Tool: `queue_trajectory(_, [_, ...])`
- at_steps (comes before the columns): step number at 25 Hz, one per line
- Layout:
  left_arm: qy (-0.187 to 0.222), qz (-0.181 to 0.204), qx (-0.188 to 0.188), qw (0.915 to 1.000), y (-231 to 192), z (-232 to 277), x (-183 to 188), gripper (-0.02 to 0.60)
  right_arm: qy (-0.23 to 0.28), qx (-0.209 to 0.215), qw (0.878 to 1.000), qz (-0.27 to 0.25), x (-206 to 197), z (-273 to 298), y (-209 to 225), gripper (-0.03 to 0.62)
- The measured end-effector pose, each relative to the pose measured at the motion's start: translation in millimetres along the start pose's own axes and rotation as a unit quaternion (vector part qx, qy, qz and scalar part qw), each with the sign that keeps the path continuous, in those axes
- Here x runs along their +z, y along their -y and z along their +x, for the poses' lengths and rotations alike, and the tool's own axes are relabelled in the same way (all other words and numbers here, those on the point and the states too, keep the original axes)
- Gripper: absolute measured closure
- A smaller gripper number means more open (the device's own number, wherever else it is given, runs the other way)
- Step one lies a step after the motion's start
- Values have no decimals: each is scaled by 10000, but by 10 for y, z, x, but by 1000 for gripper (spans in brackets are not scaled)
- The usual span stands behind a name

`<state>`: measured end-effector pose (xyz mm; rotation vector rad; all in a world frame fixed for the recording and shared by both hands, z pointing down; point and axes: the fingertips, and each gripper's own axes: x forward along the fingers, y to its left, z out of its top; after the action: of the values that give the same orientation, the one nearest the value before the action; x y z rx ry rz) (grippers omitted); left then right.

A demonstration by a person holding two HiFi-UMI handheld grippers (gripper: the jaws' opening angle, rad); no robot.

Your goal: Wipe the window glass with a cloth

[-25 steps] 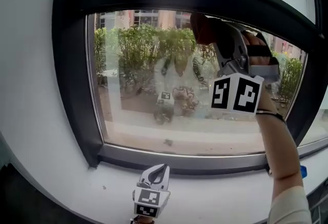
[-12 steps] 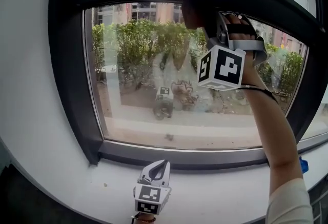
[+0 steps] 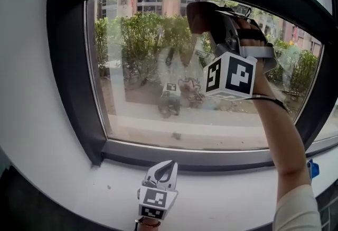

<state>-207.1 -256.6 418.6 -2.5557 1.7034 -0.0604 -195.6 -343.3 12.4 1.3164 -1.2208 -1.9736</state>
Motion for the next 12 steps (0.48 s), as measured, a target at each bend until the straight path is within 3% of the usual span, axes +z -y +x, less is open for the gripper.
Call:
queue_trajectory(5, [75, 20, 16, 10000, -7, -3, 27, 561, 37, 167, 9998, -32, 34, -79, -224, 530])
queue_trajectory(12, [22, -35, 15, 10000, -1, 19, -22, 561, 162, 578, 9973, 417, 124, -214, -553, 530])
